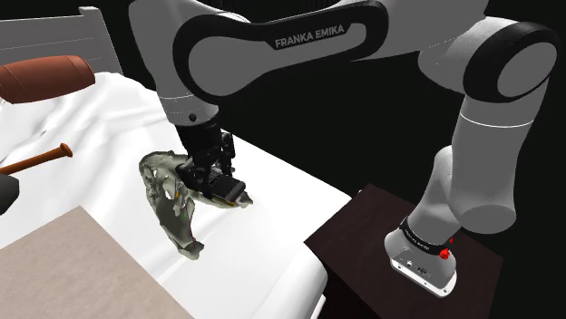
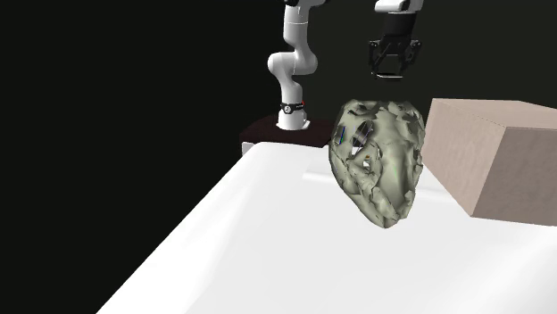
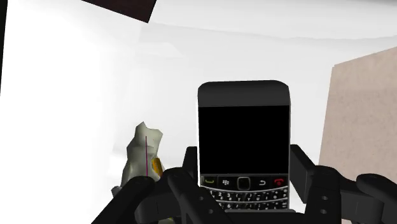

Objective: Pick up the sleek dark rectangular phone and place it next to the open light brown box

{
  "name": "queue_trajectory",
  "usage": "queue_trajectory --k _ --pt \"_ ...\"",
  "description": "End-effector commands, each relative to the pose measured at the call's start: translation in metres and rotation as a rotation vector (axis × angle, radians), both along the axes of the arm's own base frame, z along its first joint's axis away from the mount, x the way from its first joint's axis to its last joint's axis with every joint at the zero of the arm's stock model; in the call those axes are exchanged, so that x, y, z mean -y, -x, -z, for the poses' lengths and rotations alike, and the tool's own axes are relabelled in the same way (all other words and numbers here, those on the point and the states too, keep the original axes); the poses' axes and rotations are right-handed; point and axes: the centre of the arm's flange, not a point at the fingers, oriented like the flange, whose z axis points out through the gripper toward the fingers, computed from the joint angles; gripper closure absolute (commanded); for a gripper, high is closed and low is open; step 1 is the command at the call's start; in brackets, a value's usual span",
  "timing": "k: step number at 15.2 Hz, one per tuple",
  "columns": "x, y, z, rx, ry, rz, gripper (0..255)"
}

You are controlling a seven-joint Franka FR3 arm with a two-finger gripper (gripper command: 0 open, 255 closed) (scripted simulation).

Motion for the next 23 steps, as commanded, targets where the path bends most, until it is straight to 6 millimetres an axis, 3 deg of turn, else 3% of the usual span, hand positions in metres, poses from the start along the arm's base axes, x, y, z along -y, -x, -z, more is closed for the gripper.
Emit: queue_trajectory --k 1,3,23 --pt "-0.02 0.019 0.0 0.0 0.0 0.001 255" --pt "-0.041 0.038 0.0 0.0 0.0 0.001 255" --pt "-0.041 0.038 0.106 0.0 0.0 0.001 255"
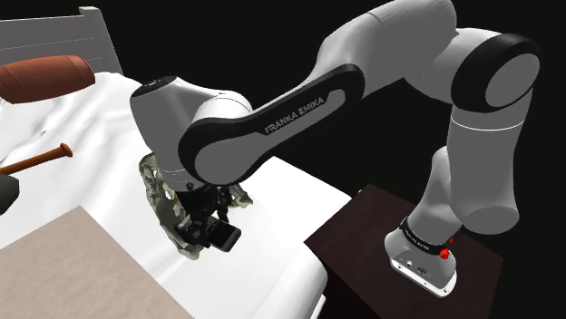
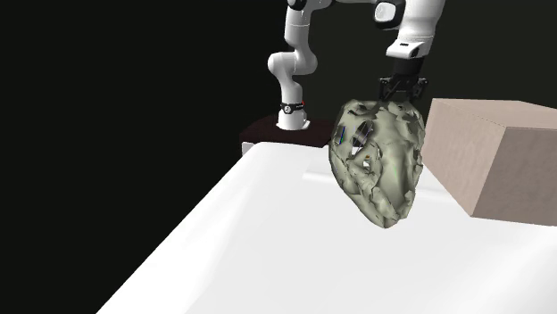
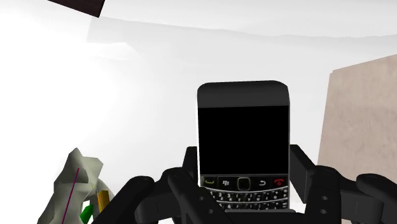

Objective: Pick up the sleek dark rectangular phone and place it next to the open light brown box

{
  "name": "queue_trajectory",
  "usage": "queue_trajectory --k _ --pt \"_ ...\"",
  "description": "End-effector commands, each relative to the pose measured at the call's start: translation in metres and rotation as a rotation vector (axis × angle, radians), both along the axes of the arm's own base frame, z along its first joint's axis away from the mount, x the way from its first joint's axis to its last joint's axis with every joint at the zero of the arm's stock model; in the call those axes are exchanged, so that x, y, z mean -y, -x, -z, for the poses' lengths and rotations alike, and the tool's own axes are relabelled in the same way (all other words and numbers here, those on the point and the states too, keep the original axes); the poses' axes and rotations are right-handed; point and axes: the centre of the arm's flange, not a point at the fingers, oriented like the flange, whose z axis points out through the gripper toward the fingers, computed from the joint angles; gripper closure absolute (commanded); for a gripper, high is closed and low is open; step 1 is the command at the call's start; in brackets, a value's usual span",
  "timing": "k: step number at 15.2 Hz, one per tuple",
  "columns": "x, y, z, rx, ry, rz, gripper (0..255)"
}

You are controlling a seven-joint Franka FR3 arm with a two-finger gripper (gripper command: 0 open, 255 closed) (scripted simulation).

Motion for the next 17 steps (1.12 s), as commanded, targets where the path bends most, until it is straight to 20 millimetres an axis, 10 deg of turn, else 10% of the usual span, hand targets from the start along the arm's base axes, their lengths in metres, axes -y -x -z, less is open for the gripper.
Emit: queue_trajectory --k 1,17 --pt "0.001 -0.001 0.01 0.0 0.0 0.0 255" --pt "0.001 -0.001 0.094 0.0 0.0 0.0 255"
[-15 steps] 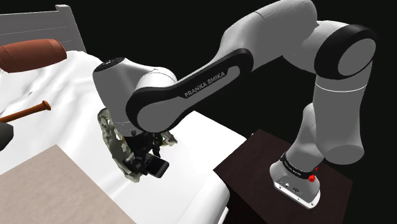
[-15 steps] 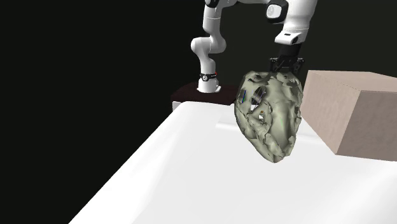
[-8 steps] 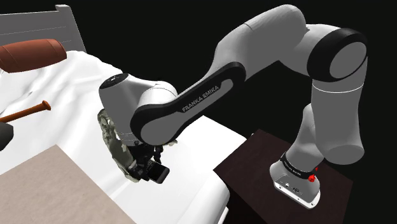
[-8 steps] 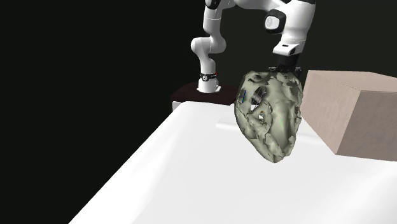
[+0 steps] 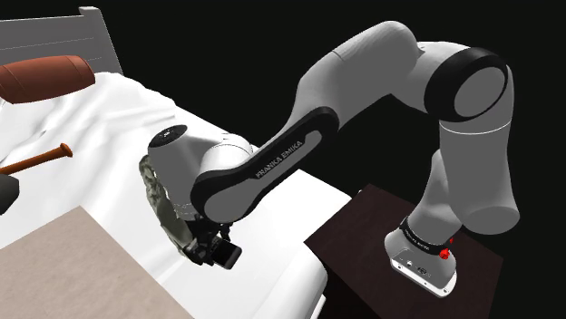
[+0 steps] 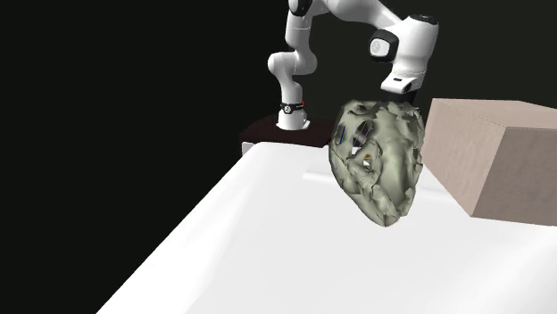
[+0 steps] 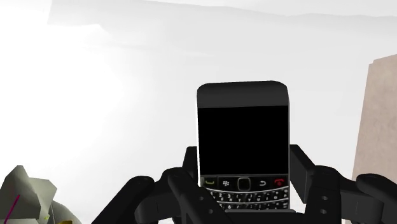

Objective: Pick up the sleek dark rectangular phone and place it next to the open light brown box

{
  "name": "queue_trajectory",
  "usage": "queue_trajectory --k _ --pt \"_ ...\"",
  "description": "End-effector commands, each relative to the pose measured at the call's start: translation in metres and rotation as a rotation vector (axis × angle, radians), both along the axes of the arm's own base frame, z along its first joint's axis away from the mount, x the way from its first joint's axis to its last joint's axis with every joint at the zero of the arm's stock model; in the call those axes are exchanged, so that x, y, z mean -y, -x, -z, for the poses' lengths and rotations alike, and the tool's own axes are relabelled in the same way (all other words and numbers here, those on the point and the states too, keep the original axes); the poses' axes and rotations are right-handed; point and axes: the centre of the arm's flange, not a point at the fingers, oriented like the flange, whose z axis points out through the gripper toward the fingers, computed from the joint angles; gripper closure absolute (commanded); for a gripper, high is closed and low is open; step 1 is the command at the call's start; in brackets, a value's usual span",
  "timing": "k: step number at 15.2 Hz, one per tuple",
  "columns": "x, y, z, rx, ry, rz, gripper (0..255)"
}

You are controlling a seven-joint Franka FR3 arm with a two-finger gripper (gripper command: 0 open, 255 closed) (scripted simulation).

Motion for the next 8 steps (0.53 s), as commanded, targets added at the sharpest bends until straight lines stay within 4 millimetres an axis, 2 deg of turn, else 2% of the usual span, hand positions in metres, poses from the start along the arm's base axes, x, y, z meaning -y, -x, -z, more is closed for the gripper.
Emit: queue_trajectory --k 1,8 --pt "0.001 -0.001 0.011 0.0 0.0 0.001 255" --pt "0.001 -0.001 0.048 0.0 0.0 0.001 255"
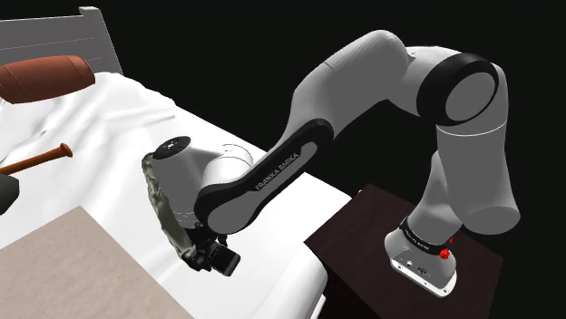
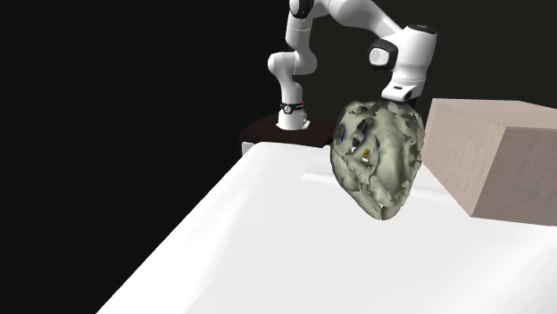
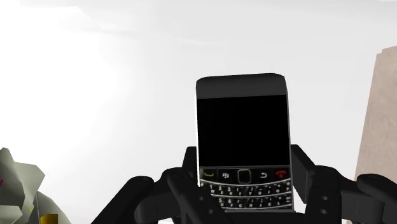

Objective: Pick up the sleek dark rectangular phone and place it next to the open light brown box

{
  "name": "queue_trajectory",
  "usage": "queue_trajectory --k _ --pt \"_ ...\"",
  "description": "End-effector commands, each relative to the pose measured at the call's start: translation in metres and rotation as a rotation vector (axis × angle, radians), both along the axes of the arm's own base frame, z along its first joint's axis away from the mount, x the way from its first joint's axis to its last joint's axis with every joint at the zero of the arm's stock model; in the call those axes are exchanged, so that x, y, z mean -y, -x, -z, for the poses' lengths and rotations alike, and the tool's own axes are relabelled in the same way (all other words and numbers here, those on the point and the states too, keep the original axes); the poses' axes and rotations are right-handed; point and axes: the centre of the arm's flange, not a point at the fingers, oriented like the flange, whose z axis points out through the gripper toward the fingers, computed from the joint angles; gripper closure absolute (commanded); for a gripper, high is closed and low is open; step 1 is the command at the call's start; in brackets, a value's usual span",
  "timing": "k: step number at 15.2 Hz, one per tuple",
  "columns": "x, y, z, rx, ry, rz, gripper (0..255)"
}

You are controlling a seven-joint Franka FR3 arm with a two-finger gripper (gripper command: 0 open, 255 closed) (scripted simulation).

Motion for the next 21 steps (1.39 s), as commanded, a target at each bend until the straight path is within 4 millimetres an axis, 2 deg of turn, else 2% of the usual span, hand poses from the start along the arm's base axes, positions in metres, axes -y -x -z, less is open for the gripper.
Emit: queue_trajectory --k 1,8,16,17,18,19,20,21 --pt "0.005 -0.002 0.031 -0.023 0.026 0.01 255" --pt "0.005 -0.002 0.068 -0.023 0.026 0.01 255" --pt "0.005 -0.002 0.07 -0.023 0.026 0.01 255" --pt "0.008 -0.012 0.078 -0.024 0.025 0.01 0" --pt "0.019 -0.011 0.065 -0.025 0.023 0.01 0" --pt "0.032 -0.009 0.064 -0.025 0.022 0.012 0" --pt "0.037 -0.009 0.077 -0.027 0.022 0.012 0" --pt "0.032 0.004 0.086 -0.023 0.026 0.012 0"
